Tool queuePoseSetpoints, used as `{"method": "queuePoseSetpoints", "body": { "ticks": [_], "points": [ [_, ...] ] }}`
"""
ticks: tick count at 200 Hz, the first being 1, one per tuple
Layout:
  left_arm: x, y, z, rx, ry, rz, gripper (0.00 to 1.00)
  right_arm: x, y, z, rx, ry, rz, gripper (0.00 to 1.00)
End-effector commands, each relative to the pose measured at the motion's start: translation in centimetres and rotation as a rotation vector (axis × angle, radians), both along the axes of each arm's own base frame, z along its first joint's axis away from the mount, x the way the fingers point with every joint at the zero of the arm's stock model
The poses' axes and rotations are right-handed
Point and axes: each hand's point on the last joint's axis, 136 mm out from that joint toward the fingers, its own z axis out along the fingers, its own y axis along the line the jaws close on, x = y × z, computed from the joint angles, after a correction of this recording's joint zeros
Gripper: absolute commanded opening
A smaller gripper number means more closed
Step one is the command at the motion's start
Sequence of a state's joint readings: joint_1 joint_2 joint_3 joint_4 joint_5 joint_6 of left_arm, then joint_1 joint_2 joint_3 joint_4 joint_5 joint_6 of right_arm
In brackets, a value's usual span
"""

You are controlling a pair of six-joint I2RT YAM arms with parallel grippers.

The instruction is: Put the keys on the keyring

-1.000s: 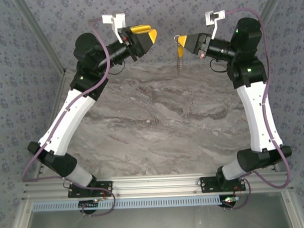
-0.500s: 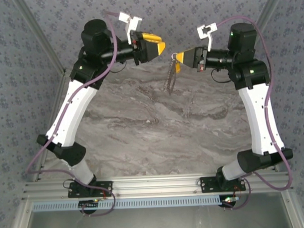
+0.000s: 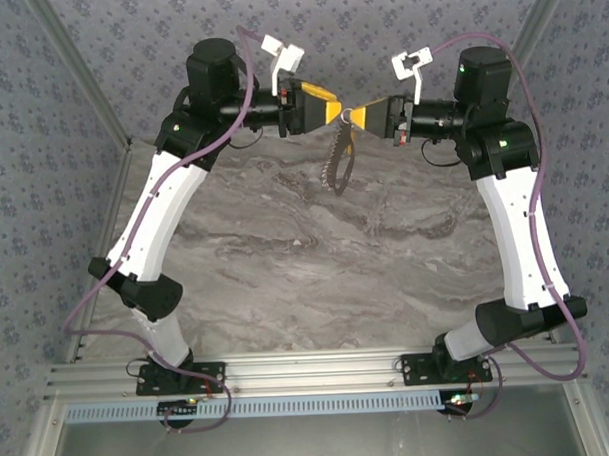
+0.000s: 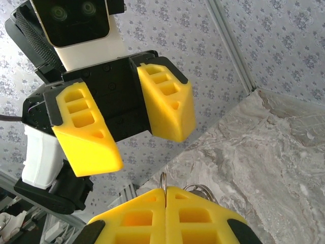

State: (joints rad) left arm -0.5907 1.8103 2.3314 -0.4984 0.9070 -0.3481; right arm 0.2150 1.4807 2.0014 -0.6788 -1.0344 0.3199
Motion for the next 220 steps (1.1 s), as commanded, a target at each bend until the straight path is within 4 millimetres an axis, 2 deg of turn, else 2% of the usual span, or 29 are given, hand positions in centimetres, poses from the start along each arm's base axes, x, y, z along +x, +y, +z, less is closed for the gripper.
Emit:
{"method": "queuePoseSetpoints", "body": {
  "ticks": [1,44,97,130,150,166,175,183,208,220],
  "points": [
    [-0.9,-0.6,0.6,-0.014,-0.016,-0.054,0.4,-1.4,0.1,1.2,0.014,-0.057,0.038,0.0],
    [-1.0,-1.7,0.2,-0.005,-0.001,-0.085,0.38,-1.1,-0.1,1.5,0.037,-0.055,0.043,0.0],
    [-1.0,-2.1,0.0,-0.005,0.006,-0.103,0.31,-0.7,-0.5,1.7,0.047,-0.063,0.035,0.0],
    [-1.2,-2.1,0.1,-0.007,0.006,-0.111,0.16,-0.5,-0.7,1.8,0.059,-0.063,0.03,0.0],
    [-1.3,-2.1,0.5,-0.016,-0.001,-0.114,0.0,-0.4,-0.7,2.0,0.072,-0.063,0.035,0.0],
    [-1.5,-2.1,0.9,-0.027,-0.01,-0.116,0.0,-0.5,-0.9,2.3,0.081,-0.062,0.033,0.0],
    [-1.5,-2.1,1.1,-0.034,-0.016,-0.115,0.0,-0.4,-1.3,2.4,0.089,-0.062,0.017,0.16],
    [-1.6,-2.1,1.4,-0.041,-0.023,-0.113,0.0,-0.2,-1.8,2.8,0.107,-0.069,0.002,0.24],
    [-1.9,-1.7,2.6,-0.071,-0.054,-0.109,0.0,0.4,-4.5,3.9,0.204,-0.067,-0.068,0.37],
    [-2.0,-1.7,3.0,-0.085,-0.061,-0.111,0.0,0.8,-5.4,3.6,0.233,-0.047,-0.092,0.42]
  ]
}}
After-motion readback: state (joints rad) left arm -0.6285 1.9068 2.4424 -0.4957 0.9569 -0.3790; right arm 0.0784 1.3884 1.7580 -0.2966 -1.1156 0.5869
